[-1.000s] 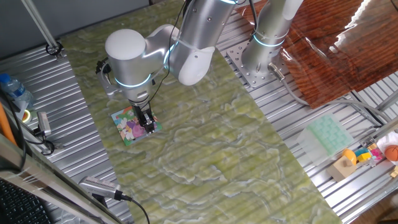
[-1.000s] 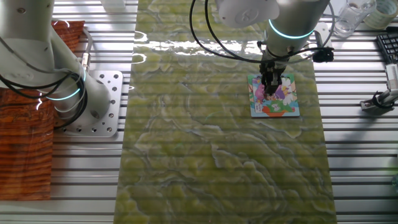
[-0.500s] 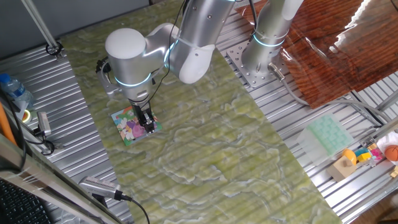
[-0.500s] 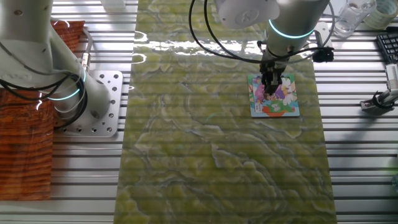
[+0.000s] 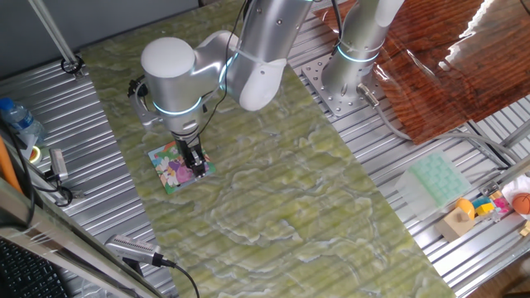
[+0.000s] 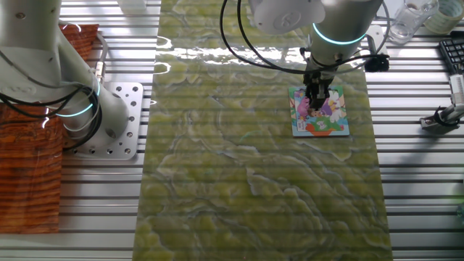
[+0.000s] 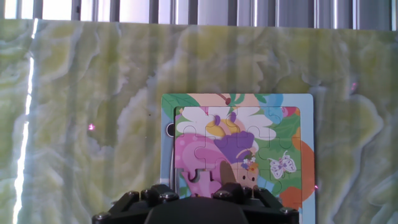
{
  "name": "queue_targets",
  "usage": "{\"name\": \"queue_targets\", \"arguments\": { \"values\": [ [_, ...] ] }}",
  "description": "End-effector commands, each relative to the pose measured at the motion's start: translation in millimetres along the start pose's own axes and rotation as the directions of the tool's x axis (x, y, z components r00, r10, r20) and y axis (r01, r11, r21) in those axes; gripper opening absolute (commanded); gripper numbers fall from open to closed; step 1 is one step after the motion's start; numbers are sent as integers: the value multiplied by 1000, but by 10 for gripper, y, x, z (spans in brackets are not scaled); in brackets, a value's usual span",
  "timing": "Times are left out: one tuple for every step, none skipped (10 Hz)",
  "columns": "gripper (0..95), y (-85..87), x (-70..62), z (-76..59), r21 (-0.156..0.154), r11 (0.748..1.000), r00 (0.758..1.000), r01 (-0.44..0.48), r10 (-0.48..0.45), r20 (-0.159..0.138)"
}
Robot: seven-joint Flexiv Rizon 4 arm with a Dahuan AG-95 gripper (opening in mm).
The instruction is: Assemble one piece of a puzzle
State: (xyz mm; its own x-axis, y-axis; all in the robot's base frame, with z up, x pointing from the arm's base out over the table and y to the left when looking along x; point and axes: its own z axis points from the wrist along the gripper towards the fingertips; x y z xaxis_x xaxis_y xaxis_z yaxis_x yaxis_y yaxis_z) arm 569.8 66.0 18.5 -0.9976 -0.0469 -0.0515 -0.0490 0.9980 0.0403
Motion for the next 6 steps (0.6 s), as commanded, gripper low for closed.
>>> {"name": "queue_targets", "arguments": {
  "values": [
    [570, -3, -3, 20, -2, 1000, 1000, 3, -3, 0],
    [570, -4, -2, 43, -2, 1000, 1000, 3, -3, 3],
    [570, 0, -1, 47, -2, 1000, 1000, 3, -3, 3],
    [570, 5, -1, 48, -2, 1000, 1000, 2, -2, 3],
    [570, 9, -1, 48, -2, 1000, 1000, 1, -1, 4],
    [570, 27, 1, 53, -2, 1000, 1000, -2, 2, 4]
  ]
}}
